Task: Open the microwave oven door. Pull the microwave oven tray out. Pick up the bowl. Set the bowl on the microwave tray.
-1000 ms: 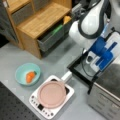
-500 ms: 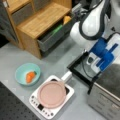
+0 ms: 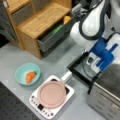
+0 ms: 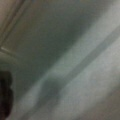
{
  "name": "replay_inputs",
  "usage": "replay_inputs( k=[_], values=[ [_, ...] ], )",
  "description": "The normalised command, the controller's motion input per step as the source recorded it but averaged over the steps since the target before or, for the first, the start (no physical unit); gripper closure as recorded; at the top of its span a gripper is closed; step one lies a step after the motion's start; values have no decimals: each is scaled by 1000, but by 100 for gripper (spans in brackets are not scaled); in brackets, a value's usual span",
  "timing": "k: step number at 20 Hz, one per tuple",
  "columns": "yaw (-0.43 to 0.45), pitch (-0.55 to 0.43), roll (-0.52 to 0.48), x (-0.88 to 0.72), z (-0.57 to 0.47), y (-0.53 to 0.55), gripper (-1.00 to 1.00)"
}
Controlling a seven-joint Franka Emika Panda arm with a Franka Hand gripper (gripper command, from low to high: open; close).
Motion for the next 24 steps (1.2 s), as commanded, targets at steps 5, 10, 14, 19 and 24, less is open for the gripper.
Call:
replay_inputs(
  k=[5,10,14,19,24],
  values=[
    [-76,-31,66,-31,-48,-87,100],
    [-68,-23,36,-29,-1,-197,100],
    [-57,-31,0,-9,11,-266,100],
    [-28,-47,-42,29,-3,-381,100],
    [8,-58,-58,92,-33,-531,100]
  ],
)
